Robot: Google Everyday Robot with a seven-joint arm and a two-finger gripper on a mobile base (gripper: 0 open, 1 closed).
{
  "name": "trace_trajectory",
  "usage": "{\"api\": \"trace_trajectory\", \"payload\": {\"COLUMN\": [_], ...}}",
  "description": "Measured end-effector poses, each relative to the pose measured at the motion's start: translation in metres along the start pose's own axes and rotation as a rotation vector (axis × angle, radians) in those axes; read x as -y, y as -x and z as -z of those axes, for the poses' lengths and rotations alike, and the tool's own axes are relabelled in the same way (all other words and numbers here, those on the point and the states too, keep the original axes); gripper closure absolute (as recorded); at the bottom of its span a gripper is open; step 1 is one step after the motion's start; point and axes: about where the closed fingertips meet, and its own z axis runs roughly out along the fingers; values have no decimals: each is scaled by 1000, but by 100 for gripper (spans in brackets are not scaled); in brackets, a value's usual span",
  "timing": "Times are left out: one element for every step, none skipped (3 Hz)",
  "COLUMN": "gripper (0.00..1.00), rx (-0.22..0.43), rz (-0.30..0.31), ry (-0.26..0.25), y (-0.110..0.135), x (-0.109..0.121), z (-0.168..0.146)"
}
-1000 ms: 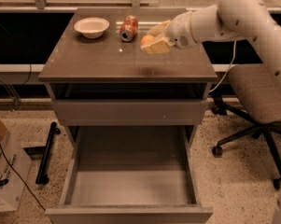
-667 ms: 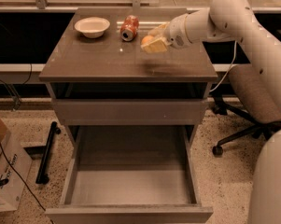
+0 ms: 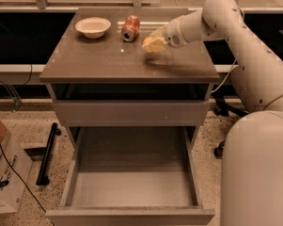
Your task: Pick orange from middle drawer and place on counter
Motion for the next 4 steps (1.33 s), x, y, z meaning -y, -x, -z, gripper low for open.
{"api": "trace_trajectory", "payload": {"gripper": [59, 27, 4, 0], "rx": [-33, -39, -12, -12], "rz": [-25, -50, -59, -59], "ry": [19, 55, 87, 89], "y": [-8, -12, -9, -9], "x": [4, 3, 1, 0], "z": [-12, -20, -23, -25]}}
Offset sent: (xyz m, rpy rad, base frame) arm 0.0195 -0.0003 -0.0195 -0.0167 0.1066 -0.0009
